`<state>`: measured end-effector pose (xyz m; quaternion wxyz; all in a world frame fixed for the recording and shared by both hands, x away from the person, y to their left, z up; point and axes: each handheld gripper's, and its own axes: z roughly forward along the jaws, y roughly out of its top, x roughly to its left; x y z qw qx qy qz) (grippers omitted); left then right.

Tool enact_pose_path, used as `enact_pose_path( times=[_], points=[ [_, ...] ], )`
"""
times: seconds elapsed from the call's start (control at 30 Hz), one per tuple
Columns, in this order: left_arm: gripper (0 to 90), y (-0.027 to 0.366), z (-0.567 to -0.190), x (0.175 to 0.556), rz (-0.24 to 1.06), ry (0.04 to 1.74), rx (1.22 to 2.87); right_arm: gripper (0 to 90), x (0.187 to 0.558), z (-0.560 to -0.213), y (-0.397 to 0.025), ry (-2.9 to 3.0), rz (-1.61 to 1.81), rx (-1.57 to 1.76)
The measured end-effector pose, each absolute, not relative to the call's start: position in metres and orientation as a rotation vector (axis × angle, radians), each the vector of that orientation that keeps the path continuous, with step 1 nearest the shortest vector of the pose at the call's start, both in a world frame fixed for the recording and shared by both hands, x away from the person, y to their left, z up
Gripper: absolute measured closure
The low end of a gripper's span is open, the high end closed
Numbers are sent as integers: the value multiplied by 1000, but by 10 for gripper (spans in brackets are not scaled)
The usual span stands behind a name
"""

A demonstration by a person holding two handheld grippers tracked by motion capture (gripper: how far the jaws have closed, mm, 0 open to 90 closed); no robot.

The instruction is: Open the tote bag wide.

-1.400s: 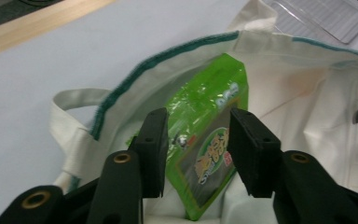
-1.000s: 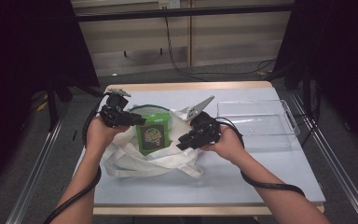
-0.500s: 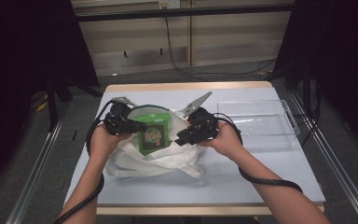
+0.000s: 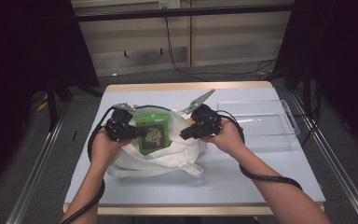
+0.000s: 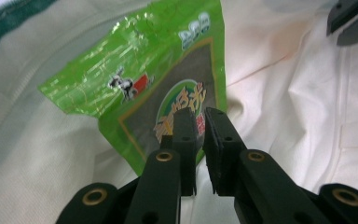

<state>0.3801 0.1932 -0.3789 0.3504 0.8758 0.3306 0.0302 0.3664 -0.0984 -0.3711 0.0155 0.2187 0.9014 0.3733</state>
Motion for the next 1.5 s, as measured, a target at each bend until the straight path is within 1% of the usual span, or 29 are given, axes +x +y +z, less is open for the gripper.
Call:
enact_pose_path(
  times=[0.2,0.37,0.63,1.5],
  points=[
    [839,196,-381,376,72,850,2264,831,370,-371,-101,2799,1164,704],
    [850,197,-383,371,73,845,2260,871,371,-371,-101,2794,1157,713],
    [865,201,-390,368,63,852,2255,891,374,-371,-104,2784,1164,728],
    [855,213,-402,351,83,865,2237,890,386,-374,-116,2756,1100,817]
  ],
)
